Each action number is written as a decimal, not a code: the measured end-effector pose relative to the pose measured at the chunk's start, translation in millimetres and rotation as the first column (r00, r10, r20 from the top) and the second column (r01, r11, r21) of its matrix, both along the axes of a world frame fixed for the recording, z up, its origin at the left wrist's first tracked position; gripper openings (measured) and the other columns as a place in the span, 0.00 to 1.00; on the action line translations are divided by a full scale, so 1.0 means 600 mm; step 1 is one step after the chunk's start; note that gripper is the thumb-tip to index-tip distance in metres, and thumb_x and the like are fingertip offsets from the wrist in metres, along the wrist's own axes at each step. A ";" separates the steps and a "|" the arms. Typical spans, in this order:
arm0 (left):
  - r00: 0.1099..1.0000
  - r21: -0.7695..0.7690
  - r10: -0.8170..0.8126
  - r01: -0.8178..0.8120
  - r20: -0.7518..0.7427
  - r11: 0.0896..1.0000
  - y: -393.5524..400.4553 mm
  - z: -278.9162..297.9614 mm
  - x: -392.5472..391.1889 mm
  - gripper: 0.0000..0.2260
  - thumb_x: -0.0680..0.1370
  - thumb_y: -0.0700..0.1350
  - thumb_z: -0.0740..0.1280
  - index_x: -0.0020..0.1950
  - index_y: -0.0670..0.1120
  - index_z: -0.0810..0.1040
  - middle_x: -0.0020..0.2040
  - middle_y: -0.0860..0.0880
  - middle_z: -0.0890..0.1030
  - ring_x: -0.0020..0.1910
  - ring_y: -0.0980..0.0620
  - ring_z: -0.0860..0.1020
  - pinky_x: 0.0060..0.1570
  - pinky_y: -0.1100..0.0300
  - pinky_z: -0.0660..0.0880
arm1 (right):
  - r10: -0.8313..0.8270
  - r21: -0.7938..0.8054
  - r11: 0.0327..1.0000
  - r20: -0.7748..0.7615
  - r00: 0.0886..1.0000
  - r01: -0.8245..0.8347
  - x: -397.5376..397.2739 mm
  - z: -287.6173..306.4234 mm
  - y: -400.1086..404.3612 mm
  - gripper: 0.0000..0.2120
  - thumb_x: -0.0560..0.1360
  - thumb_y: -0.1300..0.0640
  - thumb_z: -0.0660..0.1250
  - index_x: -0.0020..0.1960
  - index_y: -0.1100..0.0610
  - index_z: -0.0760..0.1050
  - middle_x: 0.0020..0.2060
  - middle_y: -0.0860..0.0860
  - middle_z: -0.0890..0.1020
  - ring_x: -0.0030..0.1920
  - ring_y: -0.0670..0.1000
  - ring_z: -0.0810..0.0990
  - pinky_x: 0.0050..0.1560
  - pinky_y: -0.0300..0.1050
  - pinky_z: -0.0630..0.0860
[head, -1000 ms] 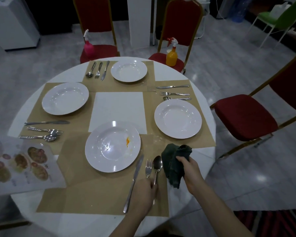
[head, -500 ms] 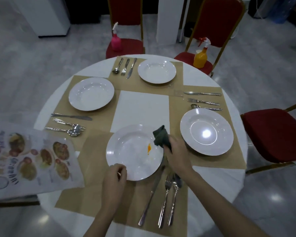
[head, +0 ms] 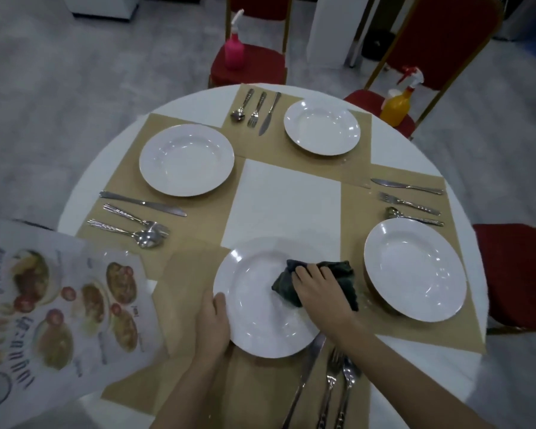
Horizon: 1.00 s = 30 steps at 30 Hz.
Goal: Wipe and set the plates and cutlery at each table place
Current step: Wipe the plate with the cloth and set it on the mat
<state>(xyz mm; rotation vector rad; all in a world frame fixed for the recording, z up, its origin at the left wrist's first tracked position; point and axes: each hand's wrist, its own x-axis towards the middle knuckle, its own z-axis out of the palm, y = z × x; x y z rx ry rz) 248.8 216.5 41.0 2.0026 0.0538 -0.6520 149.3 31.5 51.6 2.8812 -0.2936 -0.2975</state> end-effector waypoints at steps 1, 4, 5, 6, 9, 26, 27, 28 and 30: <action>0.999 -0.001 0.045 -0.045 0.008 0.999 -0.005 -0.001 -0.003 0.15 0.82 0.43 0.55 0.36 0.44 0.63 0.31 0.48 0.65 0.32 0.51 0.66 0.31 0.57 0.63 | -0.009 0.005 1.000 0.004 1.000 0.009 -0.001 0.001 0.003 0.15 0.66 0.63 0.72 0.52 0.61 0.79 0.44 0.56 0.78 0.45 0.57 0.76 0.46 0.52 0.75; 0.977 -0.023 0.211 -0.211 0.011 0.977 -0.026 -0.002 -0.013 0.13 0.82 0.43 0.55 0.39 0.41 0.67 0.32 0.47 0.70 0.33 0.50 0.69 0.34 0.56 0.68 | -0.059 0.008 0.998 0.004 0.998 0.059 -0.007 0.000 0.018 0.13 0.64 0.63 0.75 0.48 0.61 0.80 0.42 0.57 0.79 0.43 0.57 0.78 0.45 0.52 0.77; 0.968 -0.038 0.253 -0.252 0.005 0.967 -0.032 0.000 -0.015 0.12 0.82 0.43 0.55 0.41 0.40 0.69 0.34 0.47 0.72 0.35 0.50 0.71 0.37 0.55 0.70 | -0.090 0.011 0.996 0.001 0.996 0.090 -0.009 -0.001 0.025 0.14 0.62 0.64 0.76 0.47 0.62 0.80 0.41 0.57 0.80 0.42 0.57 0.78 0.45 0.52 0.78; 0.959 -0.051 0.282 -0.282 -0.001 0.958 -0.037 0.000 -0.015 0.11 0.82 0.44 0.55 0.43 0.41 0.70 0.36 0.47 0.74 0.36 0.50 0.73 0.38 0.55 0.71 | -0.122 0.020 0.992 0.000 0.993 0.122 -0.010 -0.002 0.033 0.15 0.60 0.64 0.77 0.46 0.62 0.81 0.40 0.58 0.80 0.40 0.57 0.79 0.43 0.52 0.78; 0.950 -0.072 0.312 -0.312 -0.008 0.947 -0.042 -0.001 -0.012 0.10 0.82 0.45 0.55 0.44 0.44 0.72 0.38 0.48 0.75 0.38 0.50 0.75 0.39 0.55 0.72 | -0.164 0.071 0.984 -0.002 0.987 0.163 -0.013 -0.001 0.054 0.15 0.54 0.66 0.80 0.38 0.62 0.80 0.32 0.58 0.78 0.34 0.56 0.78 0.36 0.50 0.78; 0.972 -0.126 0.236 -0.236 -0.014 0.964 -0.005 0.014 -0.017 0.11 0.81 0.43 0.56 0.39 0.46 0.67 0.35 0.44 0.71 0.36 0.48 0.69 0.40 0.53 0.68 | -0.239 0.656 0.724 -0.051 0.970 0.213 -0.018 -0.007 0.202 0.27 0.79 0.61 0.62 0.76 0.59 0.61 0.71 0.55 0.67 0.71 0.54 0.65 0.72 0.45 0.61; 0.974 -0.125 0.223 -0.225 -0.031 0.966 -0.001 0.016 -0.015 0.12 0.81 0.42 0.56 0.37 0.48 0.66 0.33 0.48 0.69 0.36 0.50 0.68 0.39 0.55 0.66 | -0.222 0.677 0.710 -0.045 0.974 0.193 -0.016 -0.004 0.204 0.28 0.80 0.61 0.60 0.78 0.58 0.56 0.74 0.54 0.63 0.74 0.54 0.60 0.74 0.44 0.56; 0.977 -0.114 0.210 -0.213 -0.044 0.970 0.003 0.015 -0.011 0.13 0.81 0.42 0.57 0.36 0.48 0.65 0.33 0.50 0.68 0.36 0.50 0.67 0.38 0.55 0.65 | -0.189 0.687 0.709 -0.033 0.981 0.160 -0.016 -0.004 0.204 0.29 0.82 0.60 0.57 0.79 0.57 0.52 0.77 0.53 0.59 0.76 0.53 0.56 0.75 0.43 0.51; 0.981 -0.090 0.181 -0.187 -0.069 0.978 0.010 0.012 -0.003 0.13 0.80 0.40 0.57 0.35 0.46 0.64 0.32 0.48 0.67 0.36 0.49 0.67 0.37 0.54 0.65 | -0.088 0.687 0.723 -0.014 0.996 0.074 -0.021 -0.002 0.200 0.28 0.83 0.58 0.54 0.80 0.56 0.47 0.79 0.51 0.52 0.78 0.51 0.49 0.74 0.39 0.39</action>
